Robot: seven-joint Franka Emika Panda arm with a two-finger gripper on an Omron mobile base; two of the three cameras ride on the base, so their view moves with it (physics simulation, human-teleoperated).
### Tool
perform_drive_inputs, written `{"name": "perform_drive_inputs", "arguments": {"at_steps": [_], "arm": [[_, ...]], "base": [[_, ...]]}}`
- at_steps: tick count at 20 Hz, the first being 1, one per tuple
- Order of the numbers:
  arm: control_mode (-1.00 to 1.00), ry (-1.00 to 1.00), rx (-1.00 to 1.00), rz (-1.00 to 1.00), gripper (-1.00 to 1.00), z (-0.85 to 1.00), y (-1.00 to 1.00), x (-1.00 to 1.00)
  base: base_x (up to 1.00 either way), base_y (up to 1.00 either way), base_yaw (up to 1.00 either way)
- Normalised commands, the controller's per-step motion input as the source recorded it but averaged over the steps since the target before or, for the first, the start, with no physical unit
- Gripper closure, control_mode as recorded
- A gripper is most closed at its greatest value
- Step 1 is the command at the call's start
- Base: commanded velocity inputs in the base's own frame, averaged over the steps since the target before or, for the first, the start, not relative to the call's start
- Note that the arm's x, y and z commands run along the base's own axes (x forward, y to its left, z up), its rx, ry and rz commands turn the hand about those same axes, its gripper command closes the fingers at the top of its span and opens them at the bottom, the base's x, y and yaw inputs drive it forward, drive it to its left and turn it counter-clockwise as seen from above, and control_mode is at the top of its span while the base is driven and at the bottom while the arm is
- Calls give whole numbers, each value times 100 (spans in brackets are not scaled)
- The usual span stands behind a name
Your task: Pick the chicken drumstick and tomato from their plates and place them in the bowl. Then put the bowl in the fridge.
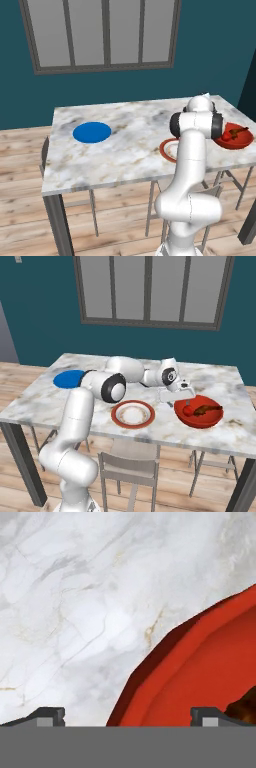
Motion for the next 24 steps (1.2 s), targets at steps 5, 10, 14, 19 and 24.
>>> {"name": "perform_drive_inputs", "arguments": {"at_steps": [5,10,14,19,24], "arm": [[-100,-16,0,-4,100,-13,-3,-27],[-100,-16,0,-4,100,-6,1,-32],[-100,-7,0,-1,100,-2,2,-38],[-100,-7,0,0,100,2,10,-36],[-100,-8,0,0,100,27,23,-21]], "base": [[0,0,0],[0,0,0],[0,0,0],[0,0,0],[0,0,0]]}}
